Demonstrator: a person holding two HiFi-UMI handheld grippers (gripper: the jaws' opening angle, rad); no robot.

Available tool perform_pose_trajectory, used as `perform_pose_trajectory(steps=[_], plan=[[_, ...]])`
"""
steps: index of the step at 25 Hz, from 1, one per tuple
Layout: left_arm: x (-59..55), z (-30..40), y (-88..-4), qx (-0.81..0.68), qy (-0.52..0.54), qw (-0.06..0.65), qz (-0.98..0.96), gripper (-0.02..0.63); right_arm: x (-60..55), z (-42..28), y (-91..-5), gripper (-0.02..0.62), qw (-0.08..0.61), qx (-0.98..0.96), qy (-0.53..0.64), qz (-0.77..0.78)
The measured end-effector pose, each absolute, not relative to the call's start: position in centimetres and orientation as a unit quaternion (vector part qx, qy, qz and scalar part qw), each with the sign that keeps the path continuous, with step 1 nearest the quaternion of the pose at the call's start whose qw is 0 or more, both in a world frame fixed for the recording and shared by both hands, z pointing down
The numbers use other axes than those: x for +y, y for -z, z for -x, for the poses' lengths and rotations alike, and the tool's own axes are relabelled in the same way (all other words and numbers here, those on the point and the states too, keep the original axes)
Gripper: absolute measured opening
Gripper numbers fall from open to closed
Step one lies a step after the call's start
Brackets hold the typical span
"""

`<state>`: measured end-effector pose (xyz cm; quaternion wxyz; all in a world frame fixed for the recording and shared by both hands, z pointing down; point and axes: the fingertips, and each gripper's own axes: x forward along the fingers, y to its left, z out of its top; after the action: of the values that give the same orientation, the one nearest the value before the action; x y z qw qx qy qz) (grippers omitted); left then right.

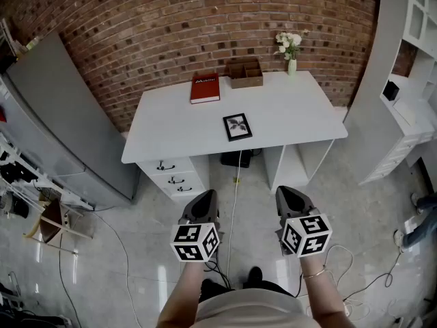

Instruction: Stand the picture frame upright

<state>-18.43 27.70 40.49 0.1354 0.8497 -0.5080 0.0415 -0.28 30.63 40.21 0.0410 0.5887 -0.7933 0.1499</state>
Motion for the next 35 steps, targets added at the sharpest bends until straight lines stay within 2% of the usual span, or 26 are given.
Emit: perform_pose_trajectory(steps=[24, 32, 35], plan=[[30.5, 14.6, -40.2, -0.54, -0.045, 0.126, -0.831, -0.006, 32.3, -3.6, -39.9, 0.012, 0.015, -0.813, -0.158, -0.56], [30.1, 15.4, -40.7, -0.555, -0.052, 0.133, -0.82, 0.088, 31.6, -4.1, -40.0, 0.069, 0.005, -0.816, -0.176, -0.55], [29.3, 15.8, -40.4, -0.557, -0.05, 0.131, -0.819, 0.098, 30.8, -3.9, -40.0, 0.083, 0.0, -0.816, -0.179, -0.55]])
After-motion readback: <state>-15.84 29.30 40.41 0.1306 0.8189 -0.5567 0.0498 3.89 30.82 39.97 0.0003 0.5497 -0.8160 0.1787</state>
